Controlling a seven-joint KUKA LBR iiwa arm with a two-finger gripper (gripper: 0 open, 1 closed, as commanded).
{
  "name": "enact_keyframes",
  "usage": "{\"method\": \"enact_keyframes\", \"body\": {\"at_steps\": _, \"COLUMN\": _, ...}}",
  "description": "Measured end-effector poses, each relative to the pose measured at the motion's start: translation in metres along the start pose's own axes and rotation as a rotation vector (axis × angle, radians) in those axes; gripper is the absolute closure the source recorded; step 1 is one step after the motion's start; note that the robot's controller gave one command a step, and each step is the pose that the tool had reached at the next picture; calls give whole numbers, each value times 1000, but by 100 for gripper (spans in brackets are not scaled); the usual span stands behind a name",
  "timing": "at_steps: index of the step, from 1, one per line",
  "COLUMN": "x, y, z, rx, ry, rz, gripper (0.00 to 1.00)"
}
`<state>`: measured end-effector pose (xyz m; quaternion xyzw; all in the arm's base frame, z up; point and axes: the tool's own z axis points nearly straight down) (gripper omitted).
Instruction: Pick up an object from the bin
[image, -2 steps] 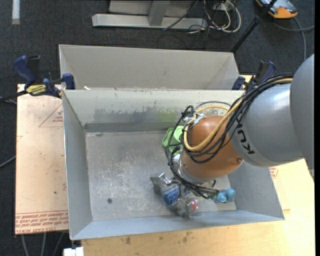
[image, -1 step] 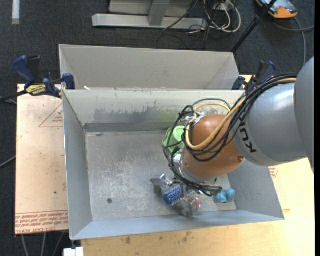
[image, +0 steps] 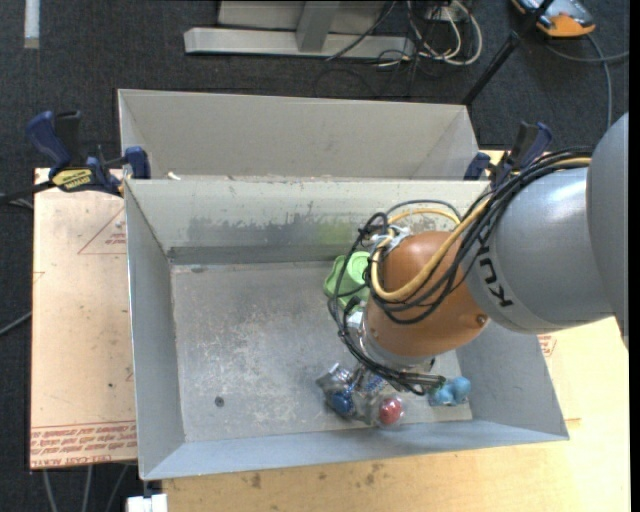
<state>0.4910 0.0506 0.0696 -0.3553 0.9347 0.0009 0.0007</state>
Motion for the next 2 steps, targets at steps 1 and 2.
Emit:
{"method": "enact_keyframes", "body": {"at_steps": 1, "x": 0, "y": 0, "z": -2, "rx": 0, "ry": 0, "rz": 3, "gripper": 100}}
{"method": "enact_keyframes", "body": {"at_steps": 2, "x": -2, "y": 0, "z": -70, "rx": 3, "ry": -4, "rz": 6, "gripper": 100}}
